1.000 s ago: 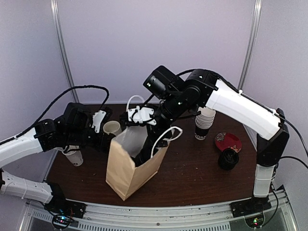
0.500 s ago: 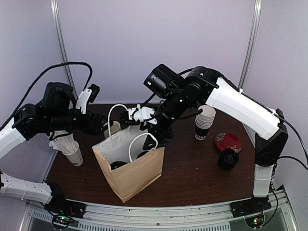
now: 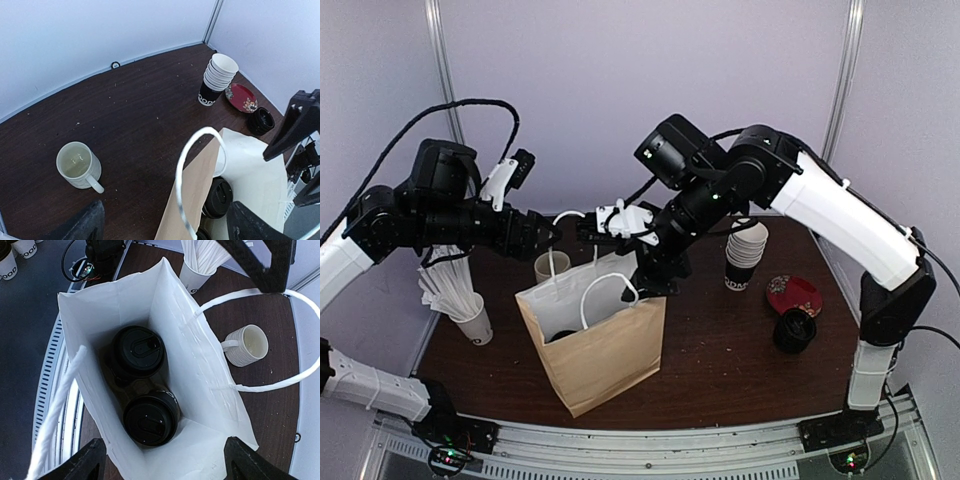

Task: Pack the takeout coffee

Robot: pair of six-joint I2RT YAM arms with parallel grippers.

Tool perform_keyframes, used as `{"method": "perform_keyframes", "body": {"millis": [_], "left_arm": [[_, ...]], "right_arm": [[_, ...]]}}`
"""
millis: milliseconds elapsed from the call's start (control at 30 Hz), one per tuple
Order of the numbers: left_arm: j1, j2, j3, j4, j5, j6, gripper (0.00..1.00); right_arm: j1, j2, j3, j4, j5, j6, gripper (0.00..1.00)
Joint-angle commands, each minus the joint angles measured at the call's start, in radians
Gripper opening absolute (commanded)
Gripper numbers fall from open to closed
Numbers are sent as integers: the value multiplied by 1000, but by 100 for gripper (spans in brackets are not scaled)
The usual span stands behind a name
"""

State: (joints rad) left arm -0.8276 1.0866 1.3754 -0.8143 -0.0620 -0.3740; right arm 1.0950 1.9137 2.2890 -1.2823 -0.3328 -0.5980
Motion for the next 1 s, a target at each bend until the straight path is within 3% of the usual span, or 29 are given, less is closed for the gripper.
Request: {"method": "perform_keyframes", "body": {"millis": [0,167,267,367,667,967], "left_arm": [[-2,83,62,6,-8,27,88],[-1,214,158,5,16,80,65],[0,295,238,16,113,117,37],[-1,363,302,48,205,132,0],[-1,475,419,200,353,162,0],[-1,541,477,270,404,194,0]], "right_arm": [[-15,-87,1,21,52,3,86],[-52,-143,-42,24,99,-2,88],[-109,-206,-99,42,121,-3,89],[-193,-281,-169,69,122,4,91],[-446,-427,-314,74,80,25,96],[-504,-454,-383,98,70,43,96]]}}
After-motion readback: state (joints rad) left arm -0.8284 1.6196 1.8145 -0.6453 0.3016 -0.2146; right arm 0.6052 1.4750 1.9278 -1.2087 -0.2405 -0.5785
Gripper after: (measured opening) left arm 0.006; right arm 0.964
